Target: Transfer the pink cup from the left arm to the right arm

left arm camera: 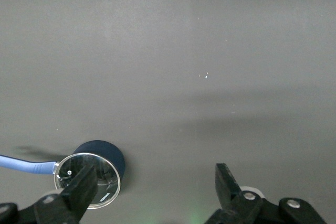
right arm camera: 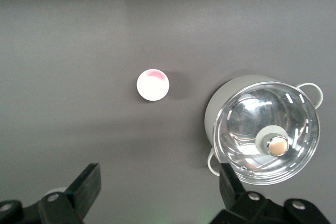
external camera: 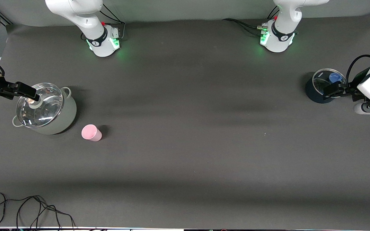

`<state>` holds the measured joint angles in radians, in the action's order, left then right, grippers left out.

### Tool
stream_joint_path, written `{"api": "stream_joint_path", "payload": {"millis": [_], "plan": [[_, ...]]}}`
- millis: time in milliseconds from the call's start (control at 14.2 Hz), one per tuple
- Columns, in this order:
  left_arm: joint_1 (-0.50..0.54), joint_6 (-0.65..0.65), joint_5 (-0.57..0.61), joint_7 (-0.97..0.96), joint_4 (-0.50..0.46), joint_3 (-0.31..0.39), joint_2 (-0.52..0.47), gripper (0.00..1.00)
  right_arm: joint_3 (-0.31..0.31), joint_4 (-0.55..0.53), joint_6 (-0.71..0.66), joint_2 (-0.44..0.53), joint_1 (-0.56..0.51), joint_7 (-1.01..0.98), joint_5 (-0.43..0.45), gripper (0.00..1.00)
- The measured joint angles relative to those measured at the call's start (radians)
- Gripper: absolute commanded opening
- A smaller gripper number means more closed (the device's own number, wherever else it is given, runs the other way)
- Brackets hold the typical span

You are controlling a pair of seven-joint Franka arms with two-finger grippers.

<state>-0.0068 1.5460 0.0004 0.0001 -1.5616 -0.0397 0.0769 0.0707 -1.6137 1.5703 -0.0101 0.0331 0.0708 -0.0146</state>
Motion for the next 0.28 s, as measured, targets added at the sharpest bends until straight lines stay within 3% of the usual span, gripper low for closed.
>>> {"api": "stream_joint_path", "payload": {"millis": [283], "plan": [[0.000, 0.003, 0.000, -0.022, 0.000, 0.000, 0.000, 1.00, -0.001, 0.013, 0.000, -0.001, 0.000, 0.000, -0.004, 1.00]]}}
